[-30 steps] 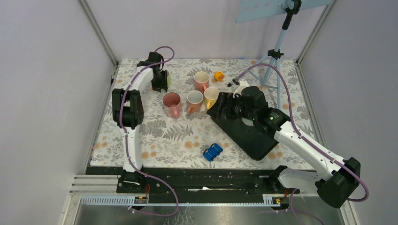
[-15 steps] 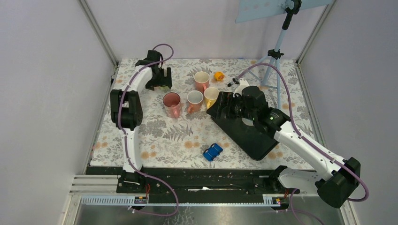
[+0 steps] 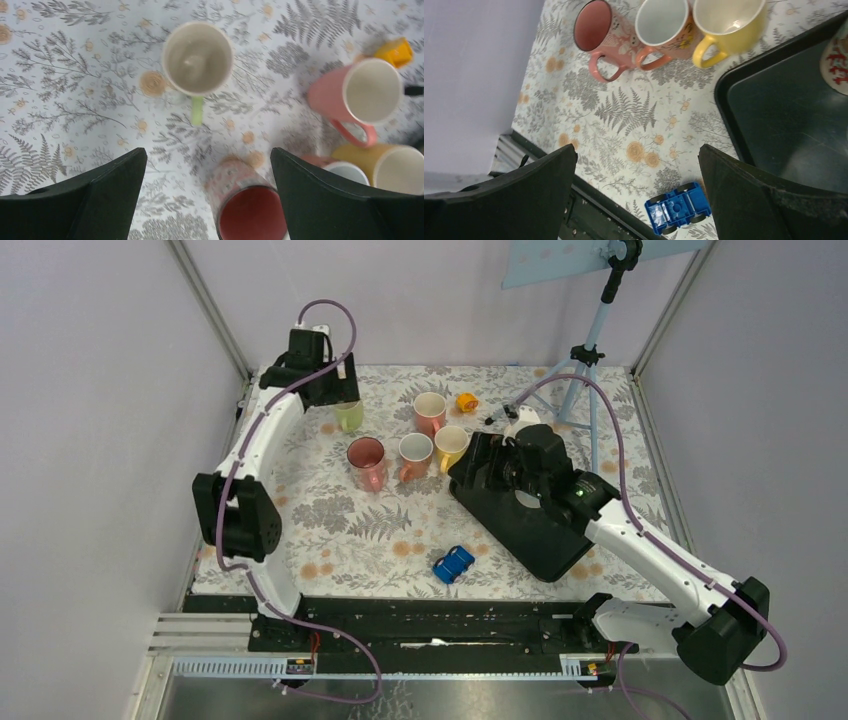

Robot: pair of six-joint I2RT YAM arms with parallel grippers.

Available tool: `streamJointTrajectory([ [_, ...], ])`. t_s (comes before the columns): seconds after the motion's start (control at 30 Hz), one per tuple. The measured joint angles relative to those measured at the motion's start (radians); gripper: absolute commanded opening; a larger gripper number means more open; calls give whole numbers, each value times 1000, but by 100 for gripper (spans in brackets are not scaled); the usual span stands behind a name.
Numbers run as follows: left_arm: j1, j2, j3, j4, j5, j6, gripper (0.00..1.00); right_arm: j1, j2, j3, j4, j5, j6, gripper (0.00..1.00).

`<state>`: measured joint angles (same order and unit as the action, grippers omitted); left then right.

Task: Turn the mug right side up
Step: Place the cup at the center of the board, then move the cup to the tray.

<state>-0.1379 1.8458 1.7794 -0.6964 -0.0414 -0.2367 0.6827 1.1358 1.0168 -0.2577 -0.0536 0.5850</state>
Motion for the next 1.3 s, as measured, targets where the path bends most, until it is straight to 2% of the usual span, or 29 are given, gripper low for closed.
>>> streamJointTrajectory([
  [0.43,-232,-351,-294,82,63,-40,99,-24,-37,-55,-60,249,-17,100],
  [0.67,-307,-429,-377,109,126,-60,99,-280,-31,-90,-83,257,-24,100],
  [0.9,-373,-466,-441,133,193,-83,99,-478,-34,-154,-82,243,-24,100],
  [1.13,-429,-468,-459,156,218,-95,99,-621,7,-198,-30,192,-17,100],
  [1.3,-443,-468,-462,175,229,-101,99,-670,76,-208,16,159,-12,100],
])
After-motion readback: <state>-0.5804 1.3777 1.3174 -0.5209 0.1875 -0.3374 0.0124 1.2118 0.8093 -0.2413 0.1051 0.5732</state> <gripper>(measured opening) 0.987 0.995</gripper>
